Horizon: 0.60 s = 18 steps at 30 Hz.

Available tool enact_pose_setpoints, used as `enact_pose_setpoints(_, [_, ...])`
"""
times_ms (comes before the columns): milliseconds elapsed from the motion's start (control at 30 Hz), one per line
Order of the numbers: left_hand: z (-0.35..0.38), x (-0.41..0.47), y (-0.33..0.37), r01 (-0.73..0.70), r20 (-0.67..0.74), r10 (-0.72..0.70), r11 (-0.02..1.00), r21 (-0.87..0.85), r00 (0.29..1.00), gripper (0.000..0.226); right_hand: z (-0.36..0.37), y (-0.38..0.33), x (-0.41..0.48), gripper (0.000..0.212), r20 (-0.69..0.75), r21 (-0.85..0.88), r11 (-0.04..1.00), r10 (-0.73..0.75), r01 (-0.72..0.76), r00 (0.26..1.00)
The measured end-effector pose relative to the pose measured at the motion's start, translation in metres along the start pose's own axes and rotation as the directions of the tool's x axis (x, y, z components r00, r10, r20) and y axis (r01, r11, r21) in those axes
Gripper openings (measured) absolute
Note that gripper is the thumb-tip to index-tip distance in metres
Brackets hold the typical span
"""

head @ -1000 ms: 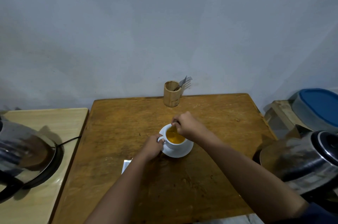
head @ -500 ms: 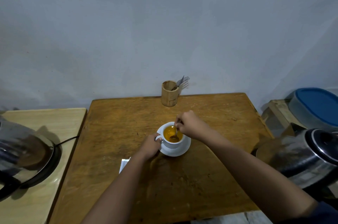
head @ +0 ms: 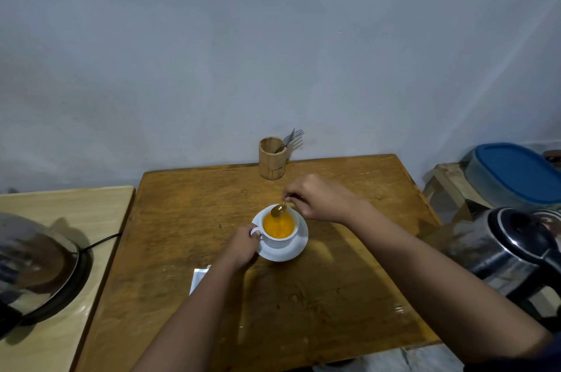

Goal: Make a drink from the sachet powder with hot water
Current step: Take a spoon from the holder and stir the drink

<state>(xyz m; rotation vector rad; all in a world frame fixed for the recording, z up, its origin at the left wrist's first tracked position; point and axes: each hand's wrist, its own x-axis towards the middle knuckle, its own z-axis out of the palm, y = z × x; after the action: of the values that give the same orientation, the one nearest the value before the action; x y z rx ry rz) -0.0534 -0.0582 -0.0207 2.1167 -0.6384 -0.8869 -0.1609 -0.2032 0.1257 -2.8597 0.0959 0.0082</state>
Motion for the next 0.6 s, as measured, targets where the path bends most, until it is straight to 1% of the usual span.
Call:
enact_pose_setpoints(100, [0.006, -0.001, 0.001, 0.012, -0.072, -0.010, 1.000, 0.026, 0.997, 0.028, 0.001, 0.000, -0.004, 0.021, -0.027, -0.031, 0.998, -0.050, 0.049, 0.998])
enact_pose_setpoints(133, [0.008, -0.002, 0.002, 0.017, -0.100, -0.013, 0.999, 0.040, 0.995, 0.028, 0.002, 0.001, -0.005, 0.021, -0.059, -0.015, 0.999, -0.038, 0.037, 0.998])
enact_pose_setpoints(167, [0.010, -0.003, 0.004, 0.021, -0.131, -0.015, 0.999, 0.046, 0.991, 0.028, 0.004, 0.000, -0.006, 0.021, -0.091, 0.018, 1.000, 0.005, -0.003, 0.996])
enact_pose_setpoints(233, [0.015, -0.005, 0.005, 0.040, -0.193, -0.035, 0.999, 0.022, 0.981, 0.030, 0.007, 0.000, -0.007, 0.020, -0.151, 0.157, 0.977, 0.168, -0.144, 0.974])
enact_pose_setpoints(267, [0.017, -0.005, 0.005, 0.057, -0.216, -0.055, 0.998, 0.001, 0.975, 0.031, 0.009, 0.001, -0.007, 0.019, -0.186, 0.247, 0.946, 0.260, -0.211, 0.948])
enact_pose_setpoints(333, [0.020, -0.008, 0.006, 0.082, -0.251, -0.087, 0.996, -0.029, 0.964, 0.033, 0.012, 0.008, -0.008, 0.016, -0.254, 0.420, 0.851, 0.445, -0.316, 0.859])
enact_pose_setpoints(367, [0.020, -0.009, 0.007, 0.092, -0.267, -0.099, 0.995, -0.039, 0.959, 0.033, 0.014, 0.013, -0.009, 0.013, -0.270, 0.517, 0.778, 0.544, -0.357, 0.794])
enact_pose_setpoints(400, [0.020, -0.010, 0.007, 0.097, -0.281, -0.106, 0.994, -0.046, 0.954, 0.034, 0.016, 0.019, -0.013, 0.010, -0.260, 0.634, 0.675, 0.645, -0.376, 0.719])
enact_pose_setpoints(433, [0.020, -0.011, 0.007, 0.092, -0.295, -0.103, 0.994, -0.051, 0.950, 0.033, 0.020, 0.027, -0.017, 0.010, -0.218, 0.754, 0.542, 0.740, -0.371, 0.637])
enact_pose_setpoints(500, [0.021, -0.012, 0.006, 0.068, -0.317, -0.083, 0.996, -0.059, 0.945, 0.032, 0.030, 0.042, -0.029, 0.013, -0.081, 0.932, 0.231, 0.884, -0.280, 0.461])
enact_pose_setpoints(567, [0.022, -0.014, 0.006, 0.054, -0.338, -0.076, 0.996, -0.075, 0.938, 0.031, 0.046, 0.054, -0.043, 0.014, 0.127, 0.987, -0.091, 0.948, -0.135, 0.291])
enact_pose_setpoints(600, [0.023, -0.015, 0.006, 0.053, -0.347, -0.080, 0.995, -0.088, 0.934, 0.031, 0.056, 0.059, -0.050, 0.012, 0.221, 0.975, -0.210, 0.948, -0.071, 0.228])
